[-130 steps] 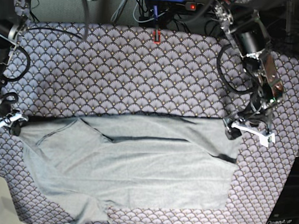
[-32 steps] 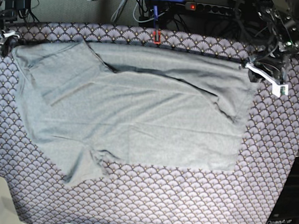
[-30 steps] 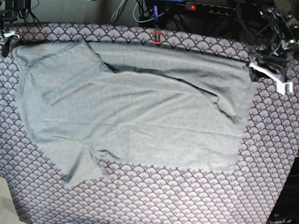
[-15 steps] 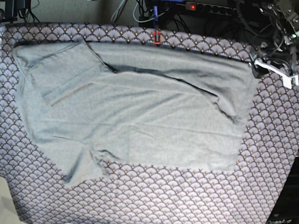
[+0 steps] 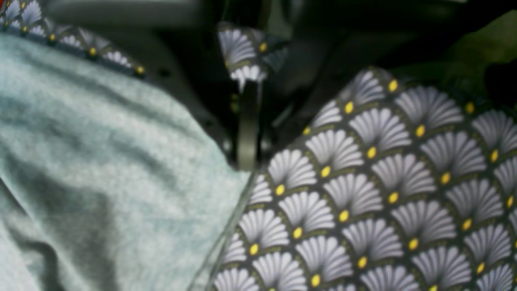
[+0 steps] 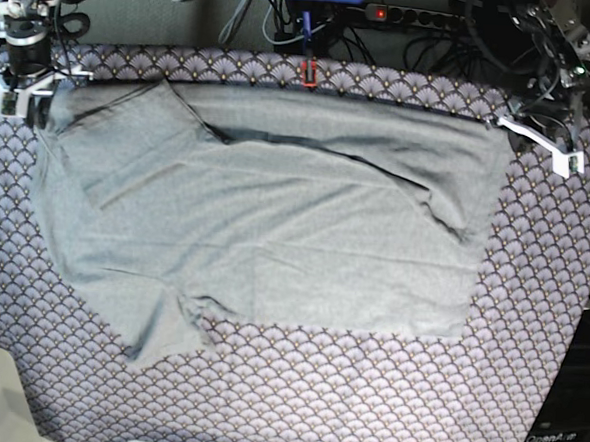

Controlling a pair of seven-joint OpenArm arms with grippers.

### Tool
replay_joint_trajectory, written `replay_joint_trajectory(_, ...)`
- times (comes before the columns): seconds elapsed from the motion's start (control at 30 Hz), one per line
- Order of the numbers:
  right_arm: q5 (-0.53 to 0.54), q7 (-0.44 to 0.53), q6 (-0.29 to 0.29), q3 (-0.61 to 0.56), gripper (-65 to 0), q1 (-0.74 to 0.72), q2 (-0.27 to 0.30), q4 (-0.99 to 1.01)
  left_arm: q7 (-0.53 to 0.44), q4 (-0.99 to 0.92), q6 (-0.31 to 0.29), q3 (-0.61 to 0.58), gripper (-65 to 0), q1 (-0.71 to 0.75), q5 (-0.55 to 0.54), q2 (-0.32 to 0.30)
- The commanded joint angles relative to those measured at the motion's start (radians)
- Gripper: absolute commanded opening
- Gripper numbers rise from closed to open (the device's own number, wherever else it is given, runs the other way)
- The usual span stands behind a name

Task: Fold the T-shirt properly
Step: 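Release the shirt edge with both grippers, then move the right gripper over the shirt's shoulder near the collar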

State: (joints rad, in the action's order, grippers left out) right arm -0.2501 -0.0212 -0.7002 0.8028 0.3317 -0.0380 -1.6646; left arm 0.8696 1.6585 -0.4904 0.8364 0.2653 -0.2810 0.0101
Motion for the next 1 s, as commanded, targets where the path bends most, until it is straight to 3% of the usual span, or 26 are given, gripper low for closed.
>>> replay_joint_trajectory(0.0, -0.013, 0.053, 0.002, -0.015, -57.2, 0.004, -0.009, -0.027, -0.016, 0.019, -0.001, 0.002, -65.0, -0.005, -0.011, -0.012)
replay_joint_trajectory(0.23, -0.197, 0.237, 0.002, -0.075, -57.3, 0.016, -0.119, -0.068, -0.016, 0.021, -0.001, 0.002, -65.0, -0.004, -0.011, -0.017)
replay_joint_trajectory(0.4, -0.248, 0.350, 0.002, -0.132, -57.3, 0.053, -0.119, -0.070, -0.011, 0.021, -0.001, 0.002, -65.0, -0.001, -0.011, -0.017)
replay_joint_trajectory(0.8, -0.252, 0.369, 0.002, -0.380, -56.4, 0.157, -0.119, -0.081, -0.008, 0.021, -0.001, 0.002, -65.0, -0.001, -0.011, -0.017)
replay_joint_trajectory(0.97, -0.328, 0.366, 0.002, -0.431, -47.4, 0.149, -0.119, -0.085, -0.008, 0.021, -0.001, 0.002, -65.0, -0.001, -0.011, -0.017)
